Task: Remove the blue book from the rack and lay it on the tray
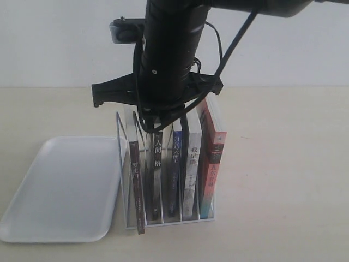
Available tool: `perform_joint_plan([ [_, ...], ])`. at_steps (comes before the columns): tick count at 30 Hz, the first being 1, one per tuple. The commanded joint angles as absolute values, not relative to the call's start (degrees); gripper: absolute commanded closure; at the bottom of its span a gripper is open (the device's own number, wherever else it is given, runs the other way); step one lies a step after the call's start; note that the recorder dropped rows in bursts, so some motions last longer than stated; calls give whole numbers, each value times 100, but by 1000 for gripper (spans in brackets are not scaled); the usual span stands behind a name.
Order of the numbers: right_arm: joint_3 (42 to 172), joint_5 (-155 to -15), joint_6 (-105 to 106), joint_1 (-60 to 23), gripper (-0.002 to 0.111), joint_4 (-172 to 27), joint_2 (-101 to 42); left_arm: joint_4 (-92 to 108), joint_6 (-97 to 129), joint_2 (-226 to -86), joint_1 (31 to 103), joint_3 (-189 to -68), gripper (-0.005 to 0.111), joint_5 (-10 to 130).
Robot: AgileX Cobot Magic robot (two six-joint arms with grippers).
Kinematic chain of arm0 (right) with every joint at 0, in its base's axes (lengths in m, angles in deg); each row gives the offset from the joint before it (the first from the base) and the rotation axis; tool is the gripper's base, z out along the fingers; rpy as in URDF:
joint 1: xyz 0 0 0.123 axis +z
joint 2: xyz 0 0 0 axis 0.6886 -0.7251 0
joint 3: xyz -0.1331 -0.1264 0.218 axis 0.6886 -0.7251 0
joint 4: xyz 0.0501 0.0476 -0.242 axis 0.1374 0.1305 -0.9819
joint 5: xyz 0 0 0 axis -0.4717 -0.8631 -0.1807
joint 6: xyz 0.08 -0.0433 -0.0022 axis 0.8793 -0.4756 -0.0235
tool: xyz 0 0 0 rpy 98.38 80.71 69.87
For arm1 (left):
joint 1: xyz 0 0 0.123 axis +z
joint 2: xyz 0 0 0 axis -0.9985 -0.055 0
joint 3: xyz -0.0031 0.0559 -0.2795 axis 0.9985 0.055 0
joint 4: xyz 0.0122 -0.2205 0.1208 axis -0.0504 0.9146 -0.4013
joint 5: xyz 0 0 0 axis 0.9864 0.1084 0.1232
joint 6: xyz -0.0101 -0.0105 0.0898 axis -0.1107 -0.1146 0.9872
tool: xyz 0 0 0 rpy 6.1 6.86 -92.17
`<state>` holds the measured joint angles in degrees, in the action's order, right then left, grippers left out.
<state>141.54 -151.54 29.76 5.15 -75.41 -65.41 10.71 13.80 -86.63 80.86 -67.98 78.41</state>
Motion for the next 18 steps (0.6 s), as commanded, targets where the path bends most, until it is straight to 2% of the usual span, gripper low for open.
perform_joint_plan([
  [1,14177,-15140,2877,499,108,-7639,-6534,1067,1341,-8646,8107,-6779,102,7832],
  [9,15534,-15527,2893,499,108,-7767,-6524,1067,1341,-8646,8107,-6779,102,7832],
  [18,15659,-15527,2914,499,108,-7686,-6501,1067,1341,-8646,8107,-6779,102,7832],
])
